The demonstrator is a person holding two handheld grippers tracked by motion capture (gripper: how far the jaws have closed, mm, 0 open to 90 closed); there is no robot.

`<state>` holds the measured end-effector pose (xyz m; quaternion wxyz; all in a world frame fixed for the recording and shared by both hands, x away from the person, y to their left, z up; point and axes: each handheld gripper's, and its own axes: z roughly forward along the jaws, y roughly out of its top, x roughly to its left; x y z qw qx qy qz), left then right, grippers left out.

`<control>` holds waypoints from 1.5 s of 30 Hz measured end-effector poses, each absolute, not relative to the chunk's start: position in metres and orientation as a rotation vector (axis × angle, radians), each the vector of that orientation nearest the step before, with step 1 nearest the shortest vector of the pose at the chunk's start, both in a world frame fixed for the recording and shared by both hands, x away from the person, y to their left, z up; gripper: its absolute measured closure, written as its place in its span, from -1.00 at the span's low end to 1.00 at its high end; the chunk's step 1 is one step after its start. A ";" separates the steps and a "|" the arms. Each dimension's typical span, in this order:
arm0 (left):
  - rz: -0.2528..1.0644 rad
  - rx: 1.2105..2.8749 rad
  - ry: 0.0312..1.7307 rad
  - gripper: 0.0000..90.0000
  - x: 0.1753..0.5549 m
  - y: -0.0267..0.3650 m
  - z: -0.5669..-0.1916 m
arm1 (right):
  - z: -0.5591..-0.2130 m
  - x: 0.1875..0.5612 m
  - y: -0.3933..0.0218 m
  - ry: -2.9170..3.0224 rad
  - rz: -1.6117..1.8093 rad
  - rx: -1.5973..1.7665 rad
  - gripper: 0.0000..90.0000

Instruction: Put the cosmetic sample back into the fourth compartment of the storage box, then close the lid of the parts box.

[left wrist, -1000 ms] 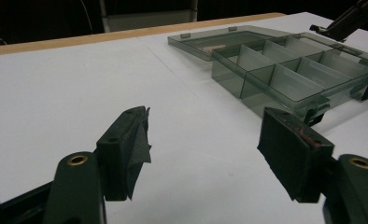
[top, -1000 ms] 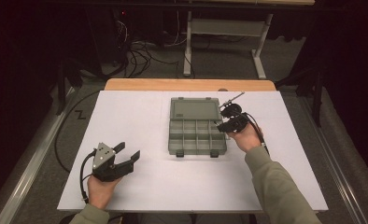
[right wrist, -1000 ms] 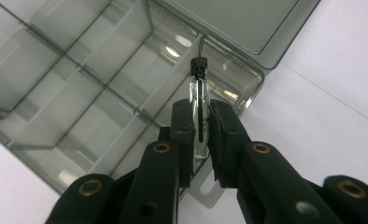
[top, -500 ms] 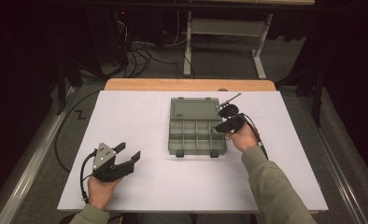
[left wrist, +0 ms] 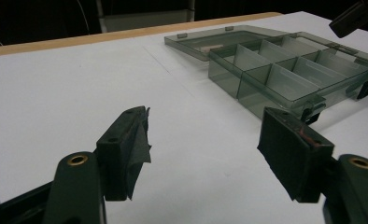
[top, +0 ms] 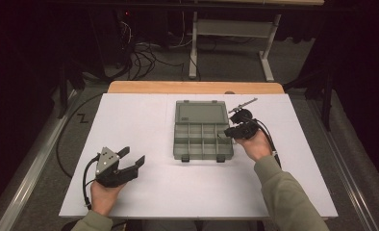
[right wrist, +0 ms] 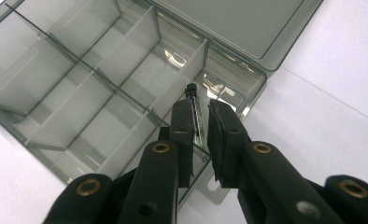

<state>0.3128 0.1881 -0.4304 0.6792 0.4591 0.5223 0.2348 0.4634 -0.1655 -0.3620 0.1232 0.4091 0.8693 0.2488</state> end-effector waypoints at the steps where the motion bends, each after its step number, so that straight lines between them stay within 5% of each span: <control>1: 0.528 1.032 1.173 -0.27 0.313 0.188 -0.431 | -0.362 0.462 -0.166 2.537 0.725 1.198 0.80; 45: 0.542 1.026 1.173 -0.27 0.312 0.189 -0.428 | -0.377 0.456 -0.190 2.487 0.839 1.378 0.67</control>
